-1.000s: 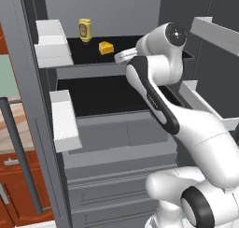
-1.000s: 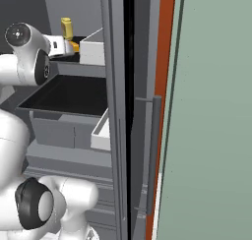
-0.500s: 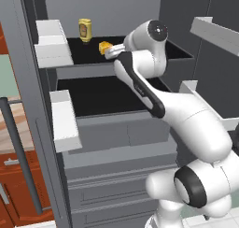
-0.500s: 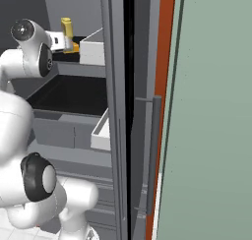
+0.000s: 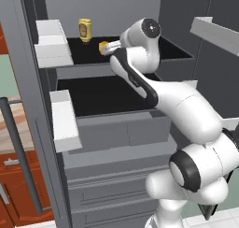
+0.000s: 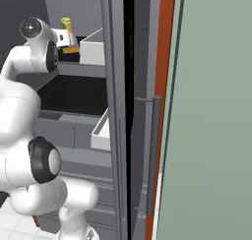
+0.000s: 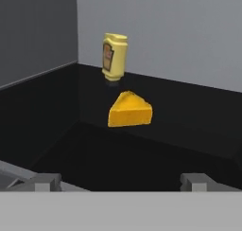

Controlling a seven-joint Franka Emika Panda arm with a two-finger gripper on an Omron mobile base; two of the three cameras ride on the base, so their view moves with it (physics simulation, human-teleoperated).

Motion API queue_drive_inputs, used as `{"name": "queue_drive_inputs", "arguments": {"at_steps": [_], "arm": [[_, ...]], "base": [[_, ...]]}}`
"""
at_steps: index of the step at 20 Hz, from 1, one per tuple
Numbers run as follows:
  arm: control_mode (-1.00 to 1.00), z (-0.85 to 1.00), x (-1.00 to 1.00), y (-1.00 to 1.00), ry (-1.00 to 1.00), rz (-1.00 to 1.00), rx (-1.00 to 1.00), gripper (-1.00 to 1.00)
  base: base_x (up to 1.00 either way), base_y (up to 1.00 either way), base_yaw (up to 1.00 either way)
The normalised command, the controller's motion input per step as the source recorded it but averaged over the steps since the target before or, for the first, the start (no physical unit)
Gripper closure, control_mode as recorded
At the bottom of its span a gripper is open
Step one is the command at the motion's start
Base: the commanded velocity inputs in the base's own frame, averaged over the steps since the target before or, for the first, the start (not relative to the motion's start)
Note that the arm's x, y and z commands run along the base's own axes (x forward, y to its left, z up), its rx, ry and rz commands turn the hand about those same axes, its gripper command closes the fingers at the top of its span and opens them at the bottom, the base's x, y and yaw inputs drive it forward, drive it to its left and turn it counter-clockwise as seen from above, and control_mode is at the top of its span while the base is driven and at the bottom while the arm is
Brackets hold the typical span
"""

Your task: Pick the cheese from the fridge and the cheese grater from the cabinet and place them next to the salad bowl.

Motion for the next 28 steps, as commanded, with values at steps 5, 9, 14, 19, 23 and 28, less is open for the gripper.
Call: {"name": "queue_drive_inputs", "arguments": {"at_steps": [5,9,14,19,23,28], "arm": [[-1.00,-0.04,0.42,0.00,0.00,0.00,0.00,-1.00],[-1.00,-0.14,0.53,0.00,0.00,0.00,0.00,-1.00],[-1.00,-0.03,0.50,0.01,0.00,0.00,0.00,-1.00],[-1.00,0.00,0.40,0.09,0.03,0.00,0.00,-1.00],[-1.00,0.00,0.34,0.11,0.05,0.00,0.00,-1.00],[-1.00,0.00,0.30,0.13,0.07,0.00,0.00,-1.00]], "base": [[0.00,0.00,0.00],[0.00,0.00,0.00],[0.00,0.00,0.00],[0.00,0.00,0.00],[0.00,0.00,0.00],[0.00,0.00,0.00]]}}
